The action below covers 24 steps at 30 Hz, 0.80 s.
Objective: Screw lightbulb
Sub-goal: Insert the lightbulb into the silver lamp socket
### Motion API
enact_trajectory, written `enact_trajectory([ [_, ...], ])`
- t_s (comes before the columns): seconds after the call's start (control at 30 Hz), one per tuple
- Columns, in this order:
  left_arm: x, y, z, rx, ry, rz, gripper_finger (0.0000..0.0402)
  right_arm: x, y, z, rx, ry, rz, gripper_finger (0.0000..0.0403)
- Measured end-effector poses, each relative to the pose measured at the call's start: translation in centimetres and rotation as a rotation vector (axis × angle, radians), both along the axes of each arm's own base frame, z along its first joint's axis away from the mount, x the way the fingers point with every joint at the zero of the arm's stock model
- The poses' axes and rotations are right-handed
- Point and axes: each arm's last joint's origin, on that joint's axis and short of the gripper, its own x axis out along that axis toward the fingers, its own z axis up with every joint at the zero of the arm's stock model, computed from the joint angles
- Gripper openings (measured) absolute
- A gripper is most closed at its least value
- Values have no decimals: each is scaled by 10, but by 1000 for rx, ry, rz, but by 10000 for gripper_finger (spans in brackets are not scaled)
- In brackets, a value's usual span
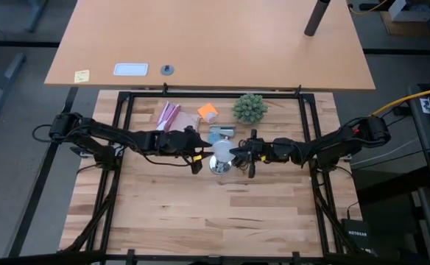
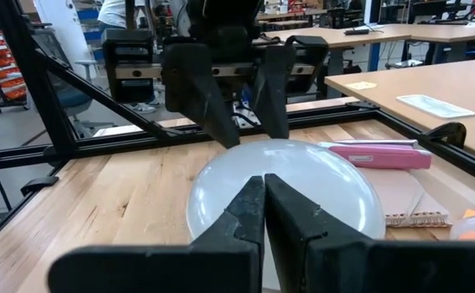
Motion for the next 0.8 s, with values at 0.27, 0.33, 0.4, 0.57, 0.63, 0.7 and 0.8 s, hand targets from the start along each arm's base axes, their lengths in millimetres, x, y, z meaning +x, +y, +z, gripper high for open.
enact_trajectory([
  [0.27, 4, -8, 11, 35, -114, -57, 150, 0, 0, 0, 0, -2, 1, 17],
  [0.33, 5, -10, 13, 30, -142, -73, 150, 0, 0, 0, 0, -3, 0, 17],
  [0.4, 5, -11, 14, 28, -144, -77, 150, 0, 0, 0, 0, -3, -1, 17],
  [0.57, 10, -9, 5, 30, -119, -71, 150, 0, 0, 1, 0, -10, -4, 17],
  [0.63, 13, -9, -1, 32, -102, -69, 150, 0, 0, 1, 0, -12, -4, 17],
  [0.7, 14, -9, -2, 31, -99, -68, 150, 0, 0, 1, 0, -14, -4, 17],
  [0.8, 13, -9, -2, 31, -94, -69, 150, 0, 0, 1, 0, -14, -4, 17],
])
